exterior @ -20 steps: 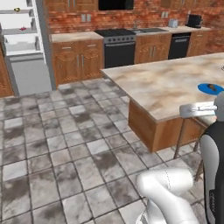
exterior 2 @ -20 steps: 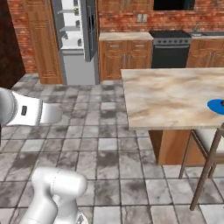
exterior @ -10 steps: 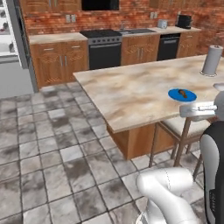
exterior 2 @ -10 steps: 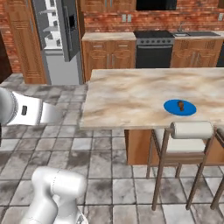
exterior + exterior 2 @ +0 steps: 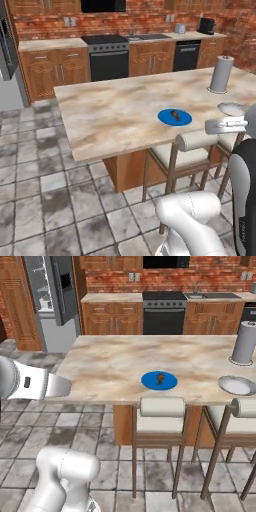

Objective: Transport the chicken drumstick and lemon to the fridge. Place the chicken drumstick on the rack containing meat and place the lemon on the rack containing the vegetable, ensuring meats and vegetables are on different racks.

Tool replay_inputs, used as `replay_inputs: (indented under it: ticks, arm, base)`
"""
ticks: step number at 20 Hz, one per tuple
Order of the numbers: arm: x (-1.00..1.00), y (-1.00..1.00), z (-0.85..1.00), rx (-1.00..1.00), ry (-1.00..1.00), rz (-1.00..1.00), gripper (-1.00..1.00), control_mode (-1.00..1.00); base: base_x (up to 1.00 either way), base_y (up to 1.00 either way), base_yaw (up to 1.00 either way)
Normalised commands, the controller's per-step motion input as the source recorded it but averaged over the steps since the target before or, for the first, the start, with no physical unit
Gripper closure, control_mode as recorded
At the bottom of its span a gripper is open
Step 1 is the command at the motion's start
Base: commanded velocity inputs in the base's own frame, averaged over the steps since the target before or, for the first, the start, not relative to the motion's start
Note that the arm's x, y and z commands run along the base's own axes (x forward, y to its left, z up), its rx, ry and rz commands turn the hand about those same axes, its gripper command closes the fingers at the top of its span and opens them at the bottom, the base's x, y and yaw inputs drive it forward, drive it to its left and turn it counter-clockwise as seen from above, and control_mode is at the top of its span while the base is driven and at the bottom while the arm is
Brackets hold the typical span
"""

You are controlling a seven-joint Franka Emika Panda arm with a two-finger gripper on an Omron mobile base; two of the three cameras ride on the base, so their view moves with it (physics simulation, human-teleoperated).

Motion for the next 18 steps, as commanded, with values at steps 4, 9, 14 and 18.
replay_inputs:
  ticks: [4, 9, 14, 18]
  arm:
    - [0.0, 0.0, 0.0, 0.0, 0.0, 0.0, -1.0, 1.0]
    - [0.0, 0.0, 0.0, 0.0, 0.0, 0.0, -1.0, 1.0]
    - [0.0, 0.0, 0.0, 0.0, 0.0, 0.0, -1.0, 1.0]
    - [0.0, 0.0, 0.0, 0.0, 0.0, 0.0, -1.0, 1.0]
  base:
    - [0.0, -1.0, 0.16]
    - [0.06, -0.95, 0.15]
    - [0.56, -0.14, 0.1]
    - [0.57, 0.0, 0.03]
